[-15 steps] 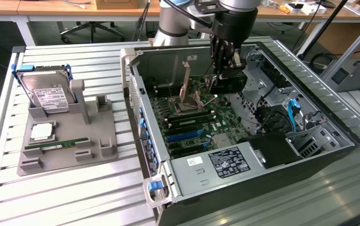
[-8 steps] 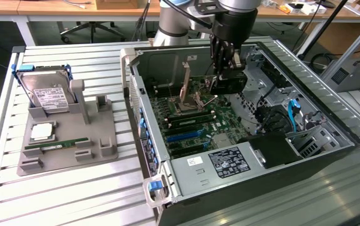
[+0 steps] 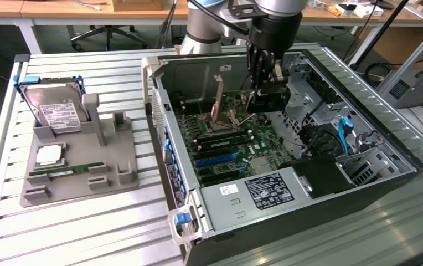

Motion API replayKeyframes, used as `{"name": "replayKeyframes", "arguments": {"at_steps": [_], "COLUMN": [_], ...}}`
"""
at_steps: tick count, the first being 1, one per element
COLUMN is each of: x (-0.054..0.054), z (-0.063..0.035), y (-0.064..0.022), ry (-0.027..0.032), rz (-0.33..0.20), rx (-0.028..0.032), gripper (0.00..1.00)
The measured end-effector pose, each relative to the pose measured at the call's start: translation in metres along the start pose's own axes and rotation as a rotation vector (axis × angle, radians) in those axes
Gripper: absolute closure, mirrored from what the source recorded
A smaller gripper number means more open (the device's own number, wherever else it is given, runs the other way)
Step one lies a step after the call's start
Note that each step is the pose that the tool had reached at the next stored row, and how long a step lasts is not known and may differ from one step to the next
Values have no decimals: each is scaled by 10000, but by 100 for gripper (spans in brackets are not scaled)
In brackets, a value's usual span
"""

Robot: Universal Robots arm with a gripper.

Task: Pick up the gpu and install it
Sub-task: 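Insert the gpu into the slot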

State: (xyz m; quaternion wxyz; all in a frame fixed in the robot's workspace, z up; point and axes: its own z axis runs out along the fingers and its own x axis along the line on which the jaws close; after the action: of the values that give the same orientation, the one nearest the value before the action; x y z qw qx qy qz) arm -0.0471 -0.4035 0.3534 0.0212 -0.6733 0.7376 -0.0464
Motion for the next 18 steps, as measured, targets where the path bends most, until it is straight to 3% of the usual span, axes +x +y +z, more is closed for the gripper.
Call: {"name": "replayKeyframes", "arguments": {"at_steps": [18], "x": [77], "z": [75], "y": [11], "ry": [142], "rz": [-12], "rx": [14], "gripper": [73]}}
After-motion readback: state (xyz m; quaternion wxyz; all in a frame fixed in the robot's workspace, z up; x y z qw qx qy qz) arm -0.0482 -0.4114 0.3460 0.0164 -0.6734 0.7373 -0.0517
